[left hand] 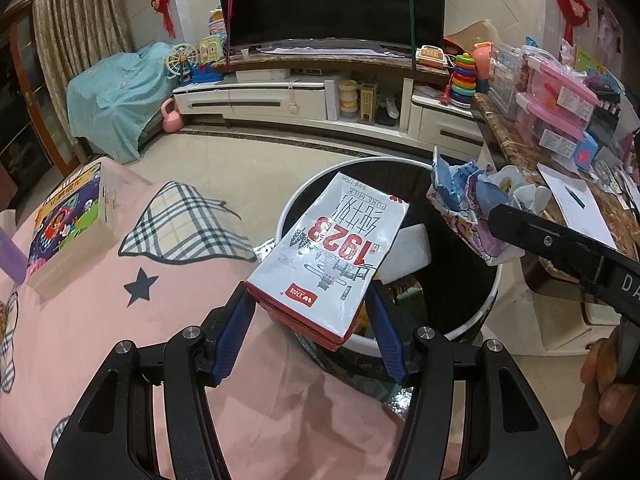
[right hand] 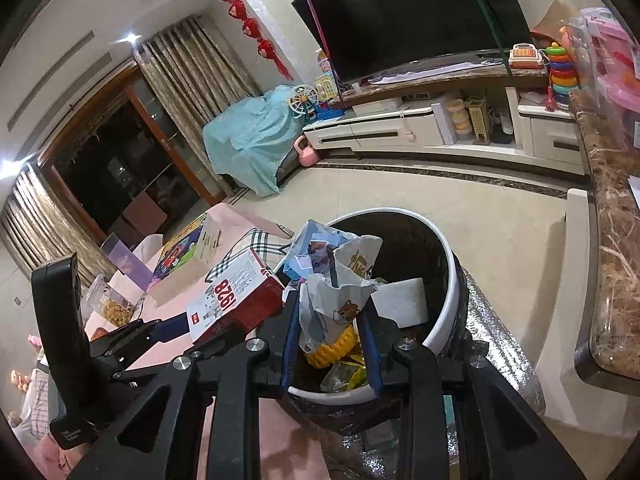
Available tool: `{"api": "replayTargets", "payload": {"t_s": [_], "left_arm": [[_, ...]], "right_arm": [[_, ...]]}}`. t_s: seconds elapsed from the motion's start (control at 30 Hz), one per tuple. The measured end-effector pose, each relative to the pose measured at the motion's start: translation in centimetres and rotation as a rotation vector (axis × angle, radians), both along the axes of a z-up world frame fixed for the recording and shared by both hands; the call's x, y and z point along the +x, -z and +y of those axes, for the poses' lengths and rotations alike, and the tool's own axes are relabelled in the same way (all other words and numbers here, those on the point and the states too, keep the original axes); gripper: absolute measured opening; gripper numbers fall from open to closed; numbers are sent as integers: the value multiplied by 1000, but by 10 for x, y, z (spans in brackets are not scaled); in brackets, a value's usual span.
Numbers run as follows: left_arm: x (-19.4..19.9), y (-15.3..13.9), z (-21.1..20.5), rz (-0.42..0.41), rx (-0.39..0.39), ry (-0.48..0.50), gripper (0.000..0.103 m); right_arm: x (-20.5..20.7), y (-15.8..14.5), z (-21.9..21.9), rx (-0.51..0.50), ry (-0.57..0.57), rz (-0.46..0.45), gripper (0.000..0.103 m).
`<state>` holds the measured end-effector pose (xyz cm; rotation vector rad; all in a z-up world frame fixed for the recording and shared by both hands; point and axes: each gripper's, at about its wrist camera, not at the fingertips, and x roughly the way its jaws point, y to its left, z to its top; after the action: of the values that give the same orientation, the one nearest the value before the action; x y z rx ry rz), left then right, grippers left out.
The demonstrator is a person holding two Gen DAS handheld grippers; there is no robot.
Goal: Collect trash
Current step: 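Carry the milk carton and wrapper in both grippers over the bin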
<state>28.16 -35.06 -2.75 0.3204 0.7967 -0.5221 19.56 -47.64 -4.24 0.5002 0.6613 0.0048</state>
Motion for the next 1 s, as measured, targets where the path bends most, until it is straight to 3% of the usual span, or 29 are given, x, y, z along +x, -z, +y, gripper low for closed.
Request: {"api": "replayTargets", "payload": {"t_s": [1.0], "left_arm": [[19, 1, -16, 12, 14, -1, 58]], "right_arm": [[18, 5, -11, -1, 10, 42, 30]]}}
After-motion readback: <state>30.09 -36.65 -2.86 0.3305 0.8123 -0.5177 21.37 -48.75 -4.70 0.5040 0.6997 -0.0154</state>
